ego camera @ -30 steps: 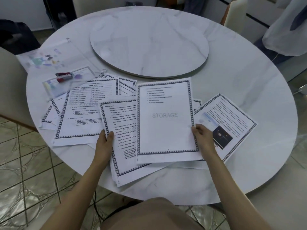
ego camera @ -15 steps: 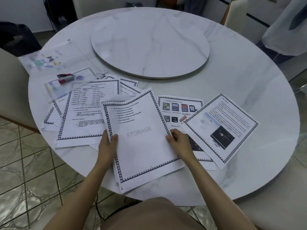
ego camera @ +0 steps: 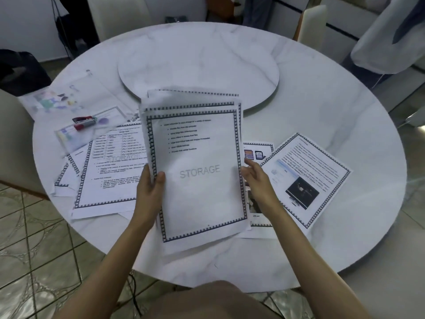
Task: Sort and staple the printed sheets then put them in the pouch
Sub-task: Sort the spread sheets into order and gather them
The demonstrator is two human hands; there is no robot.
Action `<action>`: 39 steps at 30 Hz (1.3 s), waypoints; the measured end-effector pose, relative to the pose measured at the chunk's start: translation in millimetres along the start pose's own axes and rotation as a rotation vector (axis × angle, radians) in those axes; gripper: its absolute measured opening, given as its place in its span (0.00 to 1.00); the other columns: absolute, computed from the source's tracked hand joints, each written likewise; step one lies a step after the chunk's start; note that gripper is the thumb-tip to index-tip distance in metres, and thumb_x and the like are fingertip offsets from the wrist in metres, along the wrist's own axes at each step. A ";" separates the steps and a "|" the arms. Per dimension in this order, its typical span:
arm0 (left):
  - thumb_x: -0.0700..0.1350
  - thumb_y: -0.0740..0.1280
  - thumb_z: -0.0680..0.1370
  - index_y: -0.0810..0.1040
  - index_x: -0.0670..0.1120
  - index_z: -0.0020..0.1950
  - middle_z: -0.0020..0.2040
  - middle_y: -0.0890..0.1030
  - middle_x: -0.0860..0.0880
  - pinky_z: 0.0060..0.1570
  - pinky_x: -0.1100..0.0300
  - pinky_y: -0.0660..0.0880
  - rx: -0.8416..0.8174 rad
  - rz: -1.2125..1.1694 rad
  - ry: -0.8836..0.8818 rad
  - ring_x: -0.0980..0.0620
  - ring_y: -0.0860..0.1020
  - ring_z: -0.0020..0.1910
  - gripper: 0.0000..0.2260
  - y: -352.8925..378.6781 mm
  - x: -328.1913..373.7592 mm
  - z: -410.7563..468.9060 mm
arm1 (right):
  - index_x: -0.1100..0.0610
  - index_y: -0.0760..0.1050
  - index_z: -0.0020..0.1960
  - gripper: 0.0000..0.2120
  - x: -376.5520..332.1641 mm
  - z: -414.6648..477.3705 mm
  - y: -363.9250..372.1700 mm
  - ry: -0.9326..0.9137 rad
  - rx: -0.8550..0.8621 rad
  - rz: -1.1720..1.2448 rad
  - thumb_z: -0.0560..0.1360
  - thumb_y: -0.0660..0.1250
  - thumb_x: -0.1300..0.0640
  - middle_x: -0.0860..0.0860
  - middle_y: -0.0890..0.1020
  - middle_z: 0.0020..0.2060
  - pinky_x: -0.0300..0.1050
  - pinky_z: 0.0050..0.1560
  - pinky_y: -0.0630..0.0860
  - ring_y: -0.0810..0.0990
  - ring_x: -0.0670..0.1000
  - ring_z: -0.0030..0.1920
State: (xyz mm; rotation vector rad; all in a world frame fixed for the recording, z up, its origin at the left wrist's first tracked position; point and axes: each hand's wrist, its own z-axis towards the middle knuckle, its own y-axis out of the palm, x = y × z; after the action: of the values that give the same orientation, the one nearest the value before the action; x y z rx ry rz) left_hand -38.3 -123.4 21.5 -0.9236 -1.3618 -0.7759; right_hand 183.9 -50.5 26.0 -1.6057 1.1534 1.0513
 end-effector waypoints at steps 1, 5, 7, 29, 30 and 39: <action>0.42 0.57 0.81 0.63 0.44 0.72 0.69 0.70 0.48 0.67 0.56 0.66 -0.003 0.002 0.026 0.52 0.70 0.67 0.19 3.0 4.3 3.8 | 0.53 0.68 0.65 0.15 -4.8 1.4 -2.0 -0.040 0.008 0.019 0.79 0.59 0.54 0.43 0.76 0.49 0.42 0.56 0.72 0.75 0.42 0.51; 0.41 0.58 0.80 0.66 0.47 0.67 0.63 0.73 0.53 0.61 0.70 0.70 0.014 -0.004 0.117 0.66 0.73 0.59 0.15 19.8 25.6 11.8 | 0.52 0.72 0.46 0.05 -21.3 5.2 -10.5 -0.170 0.114 0.069 0.79 0.59 0.59 0.48 0.77 0.42 0.44 0.50 0.73 0.74 0.47 0.44; 0.41 0.58 0.80 0.66 0.43 0.66 0.62 0.74 0.50 0.61 0.66 0.71 0.036 -0.033 0.148 0.60 0.74 0.59 0.15 30.5 34.0 12.2 | 0.50 0.70 0.44 0.08 -28.3 5.3 -14.1 -0.257 0.180 0.110 0.79 0.59 0.61 0.48 0.75 0.40 0.40 0.47 0.70 0.72 0.46 0.43; 0.44 0.57 0.81 0.71 0.38 0.58 0.41 0.75 0.49 0.43 0.63 0.69 -0.085 0.286 0.074 0.54 0.72 0.40 0.12 58.0 1.3 -6.9 | 0.52 0.71 0.44 0.06 8.0 -5.4 -36.5 -0.161 0.311 0.060 0.79 0.58 0.57 0.51 0.73 0.38 0.41 0.42 0.68 0.69 0.48 0.39; 0.44 0.57 0.81 0.71 0.39 0.58 0.41 0.74 0.48 0.41 0.63 0.68 -0.097 0.314 0.068 0.52 0.71 0.39 0.11 57.2 -1.1 -6.6 | 0.53 0.72 0.47 0.04 10.0 -4.5 -39.8 -0.138 0.296 0.050 0.79 0.58 0.58 0.49 0.75 0.39 0.36 0.42 0.70 0.72 0.46 0.39; 0.41 0.56 0.81 0.70 0.34 0.49 0.41 0.73 0.41 0.36 0.63 0.65 -0.117 0.420 -0.149 0.49 0.69 0.40 0.10 52.2 -50.1 -19.0 | 0.56 0.73 0.56 0.09 61.2 -12.6 -98.5 0.074 0.413 -0.193 0.77 0.63 0.57 0.53 0.80 0.48 0.32 0.45 0.71 0.78 0.51 0.47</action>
State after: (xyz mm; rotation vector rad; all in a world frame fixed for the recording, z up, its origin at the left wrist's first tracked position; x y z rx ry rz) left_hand 12.9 -119.8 -32.9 -1.3289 -1.1991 -0.4738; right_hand 294.0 -57.9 -11.9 -1.4000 1.1504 0.5873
